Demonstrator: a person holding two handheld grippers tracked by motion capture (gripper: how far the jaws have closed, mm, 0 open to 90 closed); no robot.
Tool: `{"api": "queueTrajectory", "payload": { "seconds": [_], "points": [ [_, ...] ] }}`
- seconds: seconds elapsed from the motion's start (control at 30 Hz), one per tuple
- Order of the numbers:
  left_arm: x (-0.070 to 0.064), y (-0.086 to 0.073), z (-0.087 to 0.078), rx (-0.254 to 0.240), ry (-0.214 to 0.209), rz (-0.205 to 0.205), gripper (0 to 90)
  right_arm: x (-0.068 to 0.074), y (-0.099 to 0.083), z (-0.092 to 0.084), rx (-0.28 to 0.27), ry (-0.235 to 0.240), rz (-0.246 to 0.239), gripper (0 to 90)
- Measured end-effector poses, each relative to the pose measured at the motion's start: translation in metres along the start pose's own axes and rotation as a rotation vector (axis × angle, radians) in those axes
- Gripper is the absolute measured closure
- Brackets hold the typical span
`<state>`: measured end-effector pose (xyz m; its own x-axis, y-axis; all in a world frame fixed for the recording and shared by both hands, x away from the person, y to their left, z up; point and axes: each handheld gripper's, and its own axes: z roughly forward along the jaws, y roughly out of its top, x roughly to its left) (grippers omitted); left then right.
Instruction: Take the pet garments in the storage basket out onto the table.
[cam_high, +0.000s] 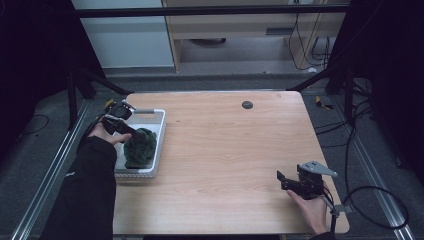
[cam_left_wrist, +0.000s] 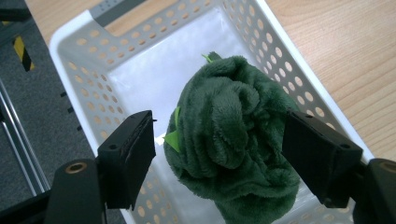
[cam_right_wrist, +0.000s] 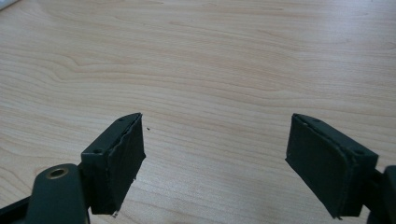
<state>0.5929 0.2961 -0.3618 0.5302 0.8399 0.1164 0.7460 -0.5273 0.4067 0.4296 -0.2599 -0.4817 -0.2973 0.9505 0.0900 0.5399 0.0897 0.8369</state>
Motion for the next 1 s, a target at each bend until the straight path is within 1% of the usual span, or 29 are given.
{"api": "queueTrajectory", "payload": {
  "seconds": [0.03, 0.13, 0.27, 0.33, 0.43, 0.47, 0.5, 0.57, 0.63, 0.7, 0.83, 0.93, 1.0],
  "points": [
    [0.0, 0.001, 0.001, 0.003, -0.001, 0.005, 25.4, 0.0, 0.0, 0.0, -0.001, -0.002, -0.002, 19.1],
    [0.0, 0.002, 0.004, 0.009, -0.002, -0.002, 26.2, 0.0, 0.0, 0.0, 0.001, 0.001, 0.002, 19.0],
    [0.0, 0.002, 0.008, 0.024, -0.003, 0.001, 26.9, 0.0, 0.0, 0.0, 0.005, 0.002, 0.007, 19.0],
    [0.0, 0.001, 0.012, 0.018, -0.015, -0.007, 28.3, 0.0, 0.0, 0.0, 0.005, 0.002, 0.005, 19.0],
    [0.0, 0.0, 0.016, 0.024, -0.018, -0.006, 28.5, 0.0, 0.0, 0.0, 0.005, -0.001, 0.001, 18.9],
    [0.001, -0.002, 0.02, 0.034, -0.019, -0.007, 28.5, 0.0, -0.001, 0.0, 0.005, 0.0, 0.001, 18.9],
    [0.001, -0.003, 0.022, 0.029, -0.022, -0.019, 28.4, 0.0, 0.0, 0.0, 0.006, 0.0, 0.004, 19.0],
    [0.002, -0.004, 0.024, 0.047, -0.021, -0.008, 28.5, -0.001, -0.001, 0.001, 0.004, -0.005, -0.004, 18.9],
    [0.002, -0.004, 0.027, 0.049, -0.025, -0.006, 28.3, -0.001, -0.001, 0.001, 0.005, -0.004, -0.002, 18.9],
    [0.002, -0.004, 0.029, 0.047, -0.032, -0.01, 28.9, 0.0, -0.001, 0.001, 0.006, -0.003, -0.002, 18.9],
    [0.001, -0.006, 0.037, 0.064, -0.038, -0.012, 30.3, -0.001, -0.001, 0.001, 0.005, -0.004, -0.003, 18.9],
    [0.001, -0.007, 0.041, 0.068, -0.044, -0.014, 32.8, -0.001, -0.001, 0.001, 0.006, -0.004, -0.001, 18.9],
    [0.002, -0.008, 0.043, 0.075, -0.043, -0.008, 34.6, -0.001, -0.001, 0.001, 0.007, -0.003, 0.001, 18.9]
  ]
}}
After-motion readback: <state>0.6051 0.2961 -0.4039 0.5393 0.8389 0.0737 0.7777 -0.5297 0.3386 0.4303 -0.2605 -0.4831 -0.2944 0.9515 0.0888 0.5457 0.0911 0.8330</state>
